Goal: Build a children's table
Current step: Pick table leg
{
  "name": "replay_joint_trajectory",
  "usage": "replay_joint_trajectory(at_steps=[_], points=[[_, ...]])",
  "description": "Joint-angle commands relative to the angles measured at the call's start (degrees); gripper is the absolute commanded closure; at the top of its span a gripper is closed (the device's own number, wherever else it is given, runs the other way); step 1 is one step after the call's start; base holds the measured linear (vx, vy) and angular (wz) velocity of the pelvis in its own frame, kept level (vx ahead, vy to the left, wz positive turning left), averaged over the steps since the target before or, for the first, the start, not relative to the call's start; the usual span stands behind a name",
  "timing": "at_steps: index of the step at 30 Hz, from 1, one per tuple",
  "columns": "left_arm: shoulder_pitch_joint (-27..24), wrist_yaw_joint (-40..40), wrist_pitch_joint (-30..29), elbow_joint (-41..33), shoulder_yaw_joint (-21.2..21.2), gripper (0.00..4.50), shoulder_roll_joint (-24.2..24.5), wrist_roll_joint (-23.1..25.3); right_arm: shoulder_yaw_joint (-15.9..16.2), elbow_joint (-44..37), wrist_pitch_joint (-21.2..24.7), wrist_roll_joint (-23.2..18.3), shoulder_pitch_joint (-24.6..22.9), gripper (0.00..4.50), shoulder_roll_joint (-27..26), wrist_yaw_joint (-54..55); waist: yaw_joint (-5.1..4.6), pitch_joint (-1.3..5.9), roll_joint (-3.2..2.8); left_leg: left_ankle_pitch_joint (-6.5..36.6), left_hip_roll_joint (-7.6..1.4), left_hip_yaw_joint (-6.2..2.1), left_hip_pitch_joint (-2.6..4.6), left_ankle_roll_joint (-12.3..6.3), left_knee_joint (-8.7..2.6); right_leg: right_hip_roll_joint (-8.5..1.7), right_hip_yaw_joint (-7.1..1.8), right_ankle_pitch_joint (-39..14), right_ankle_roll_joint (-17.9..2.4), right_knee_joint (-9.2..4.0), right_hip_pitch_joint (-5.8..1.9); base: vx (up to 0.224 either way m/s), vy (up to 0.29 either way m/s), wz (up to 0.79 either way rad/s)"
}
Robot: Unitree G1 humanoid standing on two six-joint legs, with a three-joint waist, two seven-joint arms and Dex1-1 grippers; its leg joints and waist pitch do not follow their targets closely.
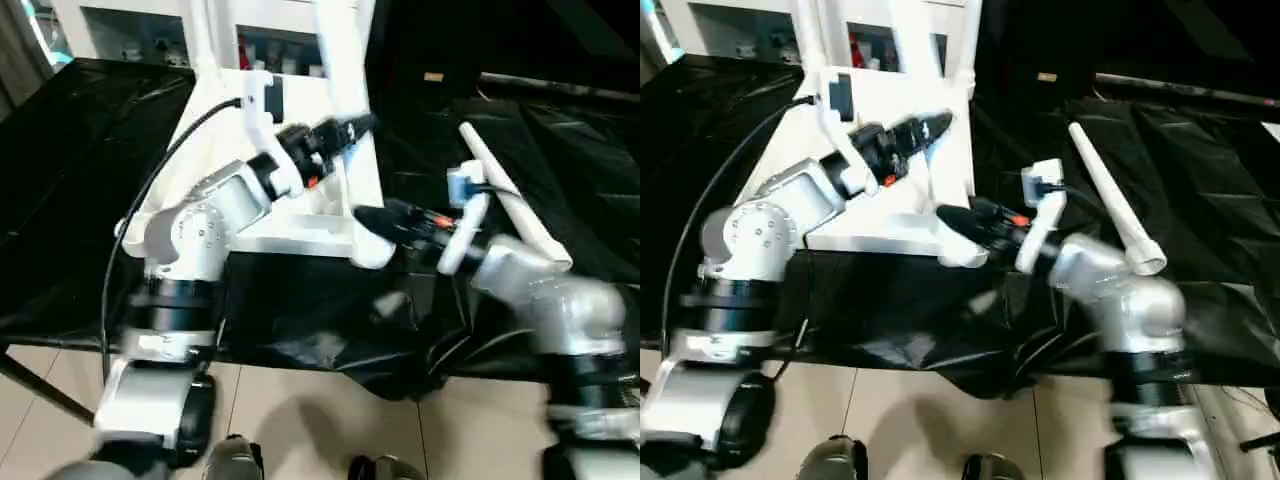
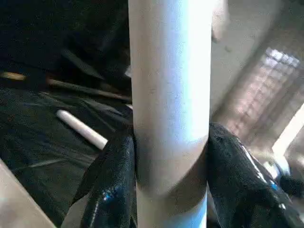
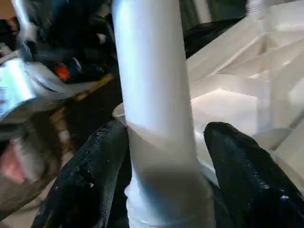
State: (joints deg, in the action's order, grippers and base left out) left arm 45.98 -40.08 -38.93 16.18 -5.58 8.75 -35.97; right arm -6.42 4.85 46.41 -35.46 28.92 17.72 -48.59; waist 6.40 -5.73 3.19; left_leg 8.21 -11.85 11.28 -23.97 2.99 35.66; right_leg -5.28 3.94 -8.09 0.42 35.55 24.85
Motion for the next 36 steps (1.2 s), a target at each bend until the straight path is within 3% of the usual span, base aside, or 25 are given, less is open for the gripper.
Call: replay_joint_trajectory(at_steps=[1,8,14,22,29,31,36], points=[[1.67,-4.61,-1.26,0.47,2.49,2.64,0.87,-0.12,-0.31,0.19,1.59,-0.98,0.63,1.52,1.44,-2.01,-0.03,6.14,-0.22,14.22,-1.05,-0.82,2.21,2.56,-4.41,-2.79,-1.95,-19.38,-7.45,-4.59,-3.14,0.000,0.000,0.00],[2.21,-12.94,-3.68,-1.27,5.47,2.64,2.33,-2.25,2.49,1.11,2.84,-1.07,1.02,1.52,4.15,-6.08,0.04,6.14,0.02,14.64,-1.13,-0.78,2.25,2.72,-4.31,-2.95,-1.93,-20.21,-8.62,-4.56,-3.19,0.000,0.000,0.00],[3.17,-15.28,-3.71,-0.91,4.90,2.64,1.55,-3.87,3.52,1.65,3.13,-1.31,1.18,1.52,4.76,-7.77,0.12,6.09,0.14,14.69,-1.15,-0.75,2.15,2.61,-4.22,-3.03,-1.94,-20.61,-9.16,-4.50,-3.17,0.000,0.000,0.00],[3.12,-16.77,-3.73,-0.76,4.04,2.64,1.10,-4.12,4.00,1.59,4.37,-2.50,0.75,2.30,4.60,-9.21,0.09,6.08,0.23,15.63,-1.17,-0.87,2.22,2.94,-4.24,-3.02,-1.85,-22.96,-8.04,-4.80,-3.06,0.000,0.000,0.00],[3.12,-15.81,-2.04,0.30,3.81,2.64,1.00,-3.17,3.76,2.23,3.25,-2.40,1.12,2.53,3.90,-8.14,0.12,6.15,0.25,15.49,-1.15,-0.90,2.20,3.01,-4.22,-3.05,-1.82,-23.23,-7.66,-4.83,-3.05,0.000,0.000,0.00],[4.17,-8.87,1.12,3.03,3.11,2.08,-0.08,0.73,2.66,2.38,1.93,-1.88,1.56,2.54,2.42,-5.22,0.06,6.13,0.22,15.58,-1.15,-0.91,2.13,3.09,-4.24,-3.03,-1.82,-23.05,-7.59,-4.89,-3.01,0.000,0.000,0.00],[3.52,-0.46,3.13,1.04,1.95,1.52,-3.08,2.79,1.76,1.90,-0.91,0.76,2.95,2.59,-0.71,1.88,-0.13,6.22,0.41,15.86,-1.26,-1.03,2.12,3.86,-4.29,-3.08,-1.73,-23.34,-7.09,-4.83,-2.95,0.000,0.000,0.00]])
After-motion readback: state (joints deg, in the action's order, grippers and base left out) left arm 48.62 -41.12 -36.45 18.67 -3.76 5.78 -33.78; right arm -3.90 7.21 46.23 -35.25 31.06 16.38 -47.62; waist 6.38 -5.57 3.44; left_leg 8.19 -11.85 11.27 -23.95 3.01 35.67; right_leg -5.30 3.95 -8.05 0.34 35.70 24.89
